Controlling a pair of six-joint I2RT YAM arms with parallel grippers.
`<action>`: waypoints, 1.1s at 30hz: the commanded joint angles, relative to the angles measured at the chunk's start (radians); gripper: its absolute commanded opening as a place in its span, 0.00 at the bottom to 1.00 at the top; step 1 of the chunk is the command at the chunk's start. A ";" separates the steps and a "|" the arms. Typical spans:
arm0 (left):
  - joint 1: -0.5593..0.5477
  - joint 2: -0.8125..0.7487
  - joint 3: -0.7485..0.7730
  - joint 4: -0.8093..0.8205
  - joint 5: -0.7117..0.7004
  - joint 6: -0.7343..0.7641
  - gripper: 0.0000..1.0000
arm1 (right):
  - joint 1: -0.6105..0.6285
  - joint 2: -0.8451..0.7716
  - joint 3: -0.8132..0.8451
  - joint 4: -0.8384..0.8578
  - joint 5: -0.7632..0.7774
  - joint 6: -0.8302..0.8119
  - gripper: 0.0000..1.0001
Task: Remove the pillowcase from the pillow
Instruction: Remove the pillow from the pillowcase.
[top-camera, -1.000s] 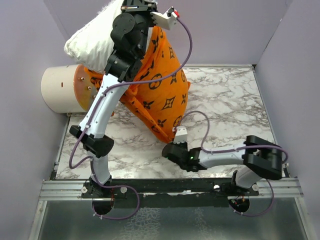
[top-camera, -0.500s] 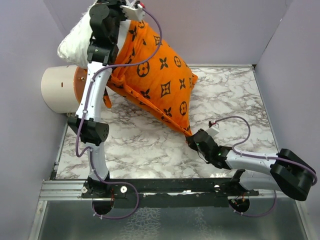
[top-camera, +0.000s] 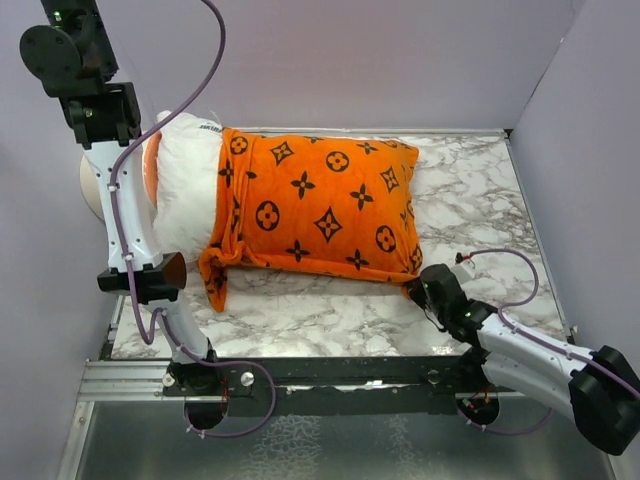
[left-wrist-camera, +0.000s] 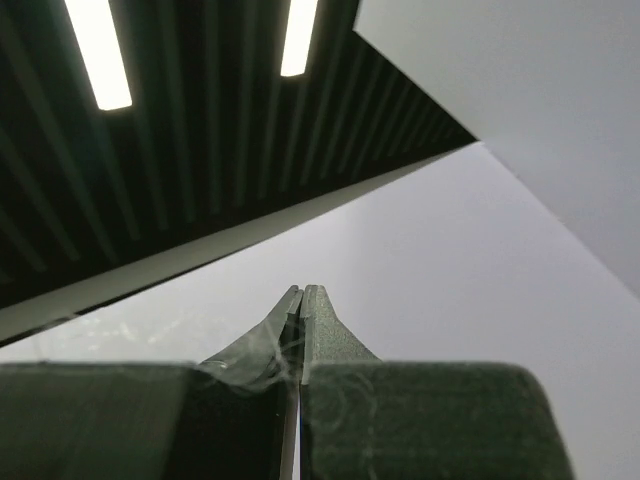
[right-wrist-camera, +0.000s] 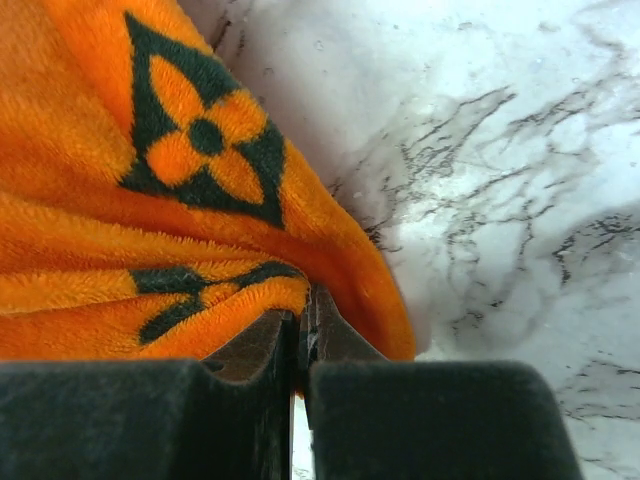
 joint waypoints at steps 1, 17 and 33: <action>-0.013 -0.133 -0.119 -0.362 0.046 -0.258 0.00 | -0.014 0.021 0.005 -0.079 -0.022 -0.029 0.01; -0.054 -0.373 -0.723 -1.426 0.239 -0.500 0.84 | -0.156 -0.235 0.117 -0.384 0.094 0.010 0.01; -0.186 -0.318 -1.035 -1.282 0.433 -0.814 0.50 | -0.164 -0.347 0.113 -0.538 0.175 0.041 0.01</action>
